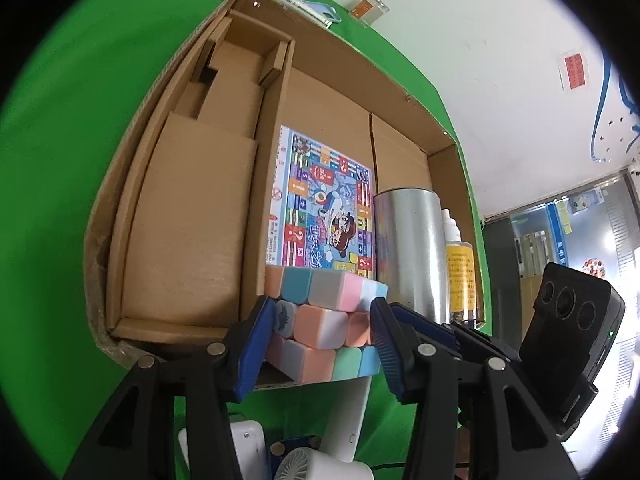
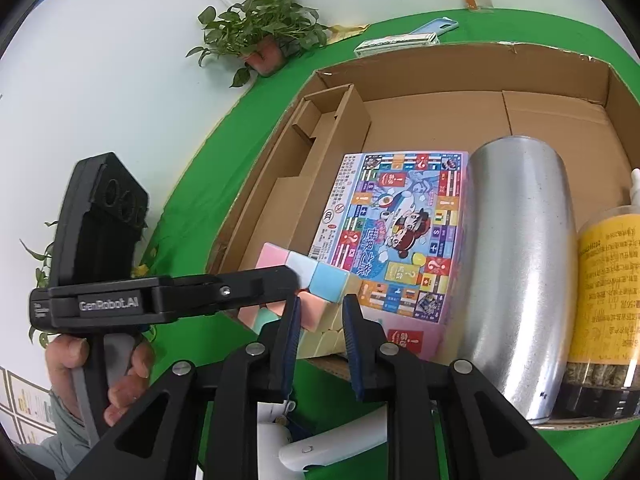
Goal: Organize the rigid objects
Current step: 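Lower the cube onto the game box corner and open both grippers, then withdraw both grippers toward the white hair dryer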
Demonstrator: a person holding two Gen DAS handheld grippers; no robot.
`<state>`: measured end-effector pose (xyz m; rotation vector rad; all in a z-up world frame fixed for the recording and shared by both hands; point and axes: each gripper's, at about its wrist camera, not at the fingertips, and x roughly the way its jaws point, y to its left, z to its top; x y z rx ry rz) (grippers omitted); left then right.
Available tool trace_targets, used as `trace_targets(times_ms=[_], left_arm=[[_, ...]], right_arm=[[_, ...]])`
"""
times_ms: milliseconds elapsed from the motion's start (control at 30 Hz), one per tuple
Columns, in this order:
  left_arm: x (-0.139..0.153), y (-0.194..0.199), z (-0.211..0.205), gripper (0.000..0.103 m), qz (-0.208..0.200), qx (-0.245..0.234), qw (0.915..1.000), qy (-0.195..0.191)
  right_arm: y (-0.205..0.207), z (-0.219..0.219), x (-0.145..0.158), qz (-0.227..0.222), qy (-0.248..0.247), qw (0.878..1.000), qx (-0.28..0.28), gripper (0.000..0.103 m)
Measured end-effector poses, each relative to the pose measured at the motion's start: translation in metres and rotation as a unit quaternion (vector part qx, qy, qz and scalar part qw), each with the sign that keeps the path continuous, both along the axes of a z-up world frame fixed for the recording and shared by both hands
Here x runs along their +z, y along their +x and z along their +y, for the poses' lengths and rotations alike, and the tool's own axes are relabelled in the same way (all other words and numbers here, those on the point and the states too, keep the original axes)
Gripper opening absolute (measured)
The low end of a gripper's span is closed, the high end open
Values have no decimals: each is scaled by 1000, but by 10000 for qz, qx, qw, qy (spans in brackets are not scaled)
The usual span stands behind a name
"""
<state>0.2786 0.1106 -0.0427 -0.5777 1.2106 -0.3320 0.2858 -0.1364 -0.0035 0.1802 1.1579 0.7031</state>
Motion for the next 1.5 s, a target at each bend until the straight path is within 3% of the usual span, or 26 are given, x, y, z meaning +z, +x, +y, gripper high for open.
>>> trace_targets(times_ms=[133, 333, 467, 533, 633, 733, 833, 933, 967, 1000, 1033, 1067, 1133, 1167, 1200, 1233, 1267, 1333, 1400, 1500], left_arm=[[21, 8, 1, 48, -370, 7, 9982, 472], [13, 18, -13, 48, -399, -251, 9952, 860], [12, 14, -9, 48, -435, -104, 9909, 1270], [11, 15, -1, 48, -407, -65, 9930, 1105], [15, 12, -2, 48, -483, -46, 9905, 1284], [18, 8, -5, 46, -557, -125, 9915, 1171], [30, 0, -8, 48, -908, -129, 9886, 1195], [51, -18, -9, 48, -1390, -106, 9826, 1228], [58, -25, -9, 49, -1582, -91, 9792, 1264], [69, -37, -10, 55, -1909, -40, 9717, 1389], [76, -48, -12, 73, -2202, 63, 9629, 1555], [86, -66, -13, 84, -2632, 277, 9467, 1837], [100, -102, -21, 103, -3494, 753, 9022, 2415], [104, -119, -27, 102, -3839, 864, 8784, 2714], [104, -131, -34, 102, -3930, 864, 8647, 3006], [103, -136, -38, 102, -3875, 827, 8625, 3147], [100, -141, -42, 102, -3762, 749, 8666, 3190], [91, -148, -45, 102, -3527, 488, 8859, 2973], [82, -152, -42, 102, -3276, 278, 9076, 2611], [61, -149, -30, 102, -2577, 95, 9465, 1940]], right_arm=[[-2, 2, 2, -25, -42, 10000, 52, 22], [-2, 4, 1, -110, -133, 9998, 69, 24], [-2, -2, 3, -269, -287, 9992, -78, 24], [0, -4, 1, -250, -290, 9991, -167, 25], [0, -5, 1, -241, -292, 9991, -196, 26], [-3, -1, 1, -201, -268, 9994, -133, 26], [-6, -1, 1, -83, -93, 9999, -101, 28], [-14, -1, 5, -253, -183, 9994, -125, 28], [-19, -1, 10, -398, -277, 9987, -159, 37], [-27, -2, 16, -639, -430, 9968, -195, 47], [-35, -3, 22, -928, -634, 9933, -279, 73], [-47, -4, 29, -1320, -892, 9863, -429, 99], [-74, -8, 39, -2096, -1288, 9656, -840, 103], [-85, -9, 41, -2275, -1393, 9594, -921, 103], [-95, -10, 40, -2344, -1456, 9567, -930, 103], [-103, -10, 40, -2372, -1497, 9552, -943, 103], [-112, -11, 39, -2414, -1564, 9527, -982, 103], [-125, -12, 38, -2469, -1653, 9493, -1027, 103], [-137, -15, 35, -2455, -1717, 9489, -988, 103], [-152, -20, 30, -2428, -1824, 9485, -901, 103]])
